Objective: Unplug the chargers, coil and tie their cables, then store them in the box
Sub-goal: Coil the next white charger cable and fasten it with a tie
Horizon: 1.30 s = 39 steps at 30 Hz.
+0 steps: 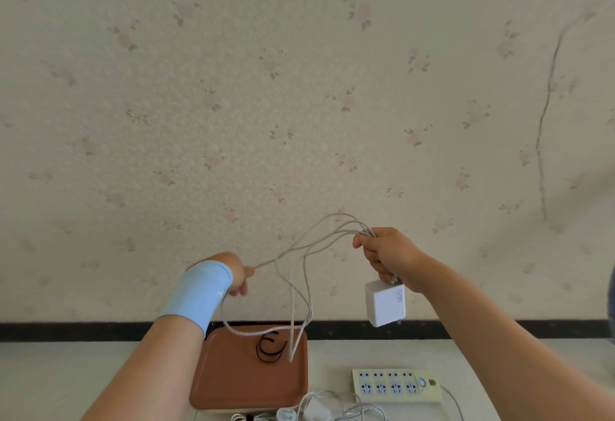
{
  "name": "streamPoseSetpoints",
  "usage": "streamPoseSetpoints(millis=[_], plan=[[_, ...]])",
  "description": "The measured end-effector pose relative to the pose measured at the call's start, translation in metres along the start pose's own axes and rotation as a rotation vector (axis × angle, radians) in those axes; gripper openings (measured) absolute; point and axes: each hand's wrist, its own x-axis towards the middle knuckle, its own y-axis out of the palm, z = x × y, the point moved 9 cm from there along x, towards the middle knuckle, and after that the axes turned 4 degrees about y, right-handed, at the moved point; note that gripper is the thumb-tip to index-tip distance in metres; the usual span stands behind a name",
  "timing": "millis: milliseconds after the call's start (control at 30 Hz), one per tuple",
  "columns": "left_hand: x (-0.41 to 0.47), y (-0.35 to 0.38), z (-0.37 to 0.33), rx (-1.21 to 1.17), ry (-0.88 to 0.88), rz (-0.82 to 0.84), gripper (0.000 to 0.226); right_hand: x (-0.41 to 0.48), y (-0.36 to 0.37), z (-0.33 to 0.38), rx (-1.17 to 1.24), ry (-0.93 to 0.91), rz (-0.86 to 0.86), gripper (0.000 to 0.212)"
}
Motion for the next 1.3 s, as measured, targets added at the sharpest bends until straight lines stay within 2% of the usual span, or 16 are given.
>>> streamPoseSetpoints(millis=[67, 167, 300, 400, 467, 533, 600, 633, 733, 800, 900, 1000, 1067, 1133, 1200, 1300], plan=[[-0.01, 0.014, 0.002, 0.105, -0.037, 0.144, 0.042, 0.001, 0.004, -0.002, -0.05, 0.013, 0.013, 0.025], [-0.012, 0.021, 0.007, 0.333, -0.087, 0.193, 0.036, -0.001, 0.012, -0.002, -0.121, 0.018, 0.043, 0.025], [-0.017, 0.029, 0.005, 0.541, -0.055, 0.276, 0.037, 0.0, -0.002, -0.002, -0.131, 0.039, -0.129, 0.027], [-0.021, 0.034, 0.0, 0.491, -0.033, 0.311, 0.037, -0.001, -0.011, 0.001, -0.2, 0.004, -0.191, 0.029], [-0.02, 0.033, -0.005, 0.436, -0.04, 0.271, 0.042, -0.002, -0.005, 0.0, -0.249, -0.004, -0.131, 0.028], [-0.013, 0.028, -0.01, 0.384, -0.02, 0.171, 0.06, -0.002, 0.006, -0.003, -0.251, 0.002, -0.041, 0.026], [-0.007, 0.028, -0.02, 0.286, 0.07, 0.106, 0.074, -0.003, 0.019, -0.006, -0.278, 0.005, 0.047, 0.024], [-0.005, 0.024, -0.029, 0.196, 0.136, 0.047, 0.073, -0.003, 0.026, -0.006, -0.308, 0.004, 0.084, 0.023], [-0.017, -0.008, -0.061, -0.296, 0.38, -0.281, 0.069, -0.006, 0.045, -0.008, -0.408, -0.003, 0.177, 0.02], [-0.031, -0.019, -0.082, -0.62, 0.567, -0.392, 0.064, -0.009, 0.054, -0.007, -0.398, -0.002, 0.233, 0.019], [-0.036, -0.006, -0.105, -0.672, 0.7, -0.325, 0.065, -0.012, 0.059, -0.001, -0.327, -0.034, 0.276, 0.022], [-0.026, 0.002, -0.101, -0.656, 0.635, -0.288, 0.044, -0.012, 0.049, 0.007, -0.28, -0.079, 0.217, 0.022], [-0.021, 0.008, -0.097, -0.765, 0.6, -0.168, 0.025, -0.011, 0.035, 0.009, -0.221, -0.082, 0.151, 0.023], [-0.02, 0.021, -0.098, -0.933, 0.563, 0.053, 0.014, -0.009, 0.022, 0.009, -0.149, -0.069, 0.093, 0.024], [-0.025, 0.029, -0.101, -1.092, 0.556, 0.23, 0.021, -0.008, 0.012, 0.009, -0.134, -0.073, 0.038, 0.025], [-0.029, 0.024, -0.1, -1.176, 0.558, 0.265, 0.025, -0.005, 0.005, 0.011, -0.114, -0.078, -0.026, 0.026]])
